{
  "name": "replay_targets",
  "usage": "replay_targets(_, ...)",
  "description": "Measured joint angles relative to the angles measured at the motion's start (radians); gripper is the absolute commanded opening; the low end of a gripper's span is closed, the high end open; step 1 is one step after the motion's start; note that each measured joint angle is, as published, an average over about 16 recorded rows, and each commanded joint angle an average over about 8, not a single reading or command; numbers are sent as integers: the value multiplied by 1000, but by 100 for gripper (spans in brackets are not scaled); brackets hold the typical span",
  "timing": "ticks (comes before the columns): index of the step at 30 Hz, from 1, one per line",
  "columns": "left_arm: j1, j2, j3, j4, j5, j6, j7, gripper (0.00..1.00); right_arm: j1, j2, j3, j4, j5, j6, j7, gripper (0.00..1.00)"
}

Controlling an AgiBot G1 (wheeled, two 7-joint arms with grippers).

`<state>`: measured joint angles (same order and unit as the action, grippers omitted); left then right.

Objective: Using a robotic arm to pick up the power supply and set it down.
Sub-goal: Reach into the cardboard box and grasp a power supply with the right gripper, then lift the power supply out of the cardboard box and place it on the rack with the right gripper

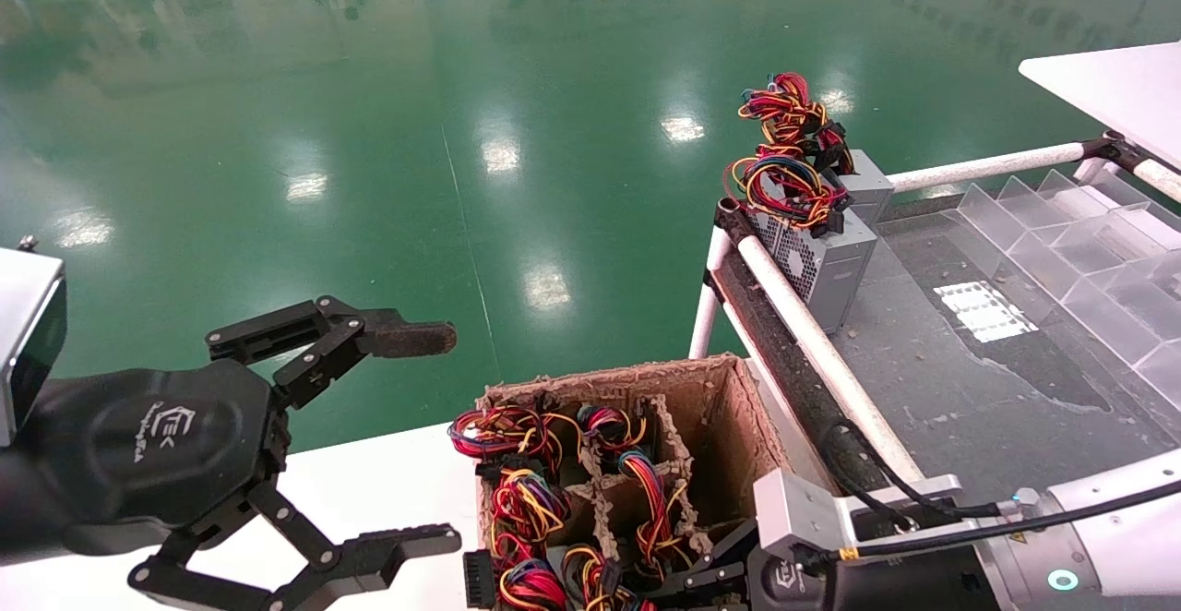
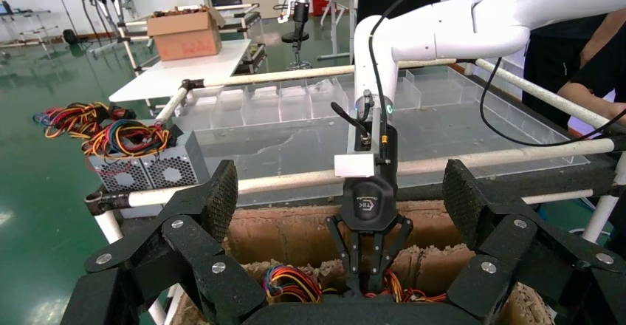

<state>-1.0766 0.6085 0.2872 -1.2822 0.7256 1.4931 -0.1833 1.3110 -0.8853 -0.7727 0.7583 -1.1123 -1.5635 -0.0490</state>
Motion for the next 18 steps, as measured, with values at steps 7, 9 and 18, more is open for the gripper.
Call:
replay_targets(7,0,0,0,0,0,0,0,100,-10,25,8,14,42,7,-5,0)
replay_targets(9,0,0,1,0,0,0,0,100,-13,34,13,23,54,11,-6,0)
replay_targets(18,0,0,1,0,-1,-1,1,100,-24,85,44,94,108,33,-4,0)
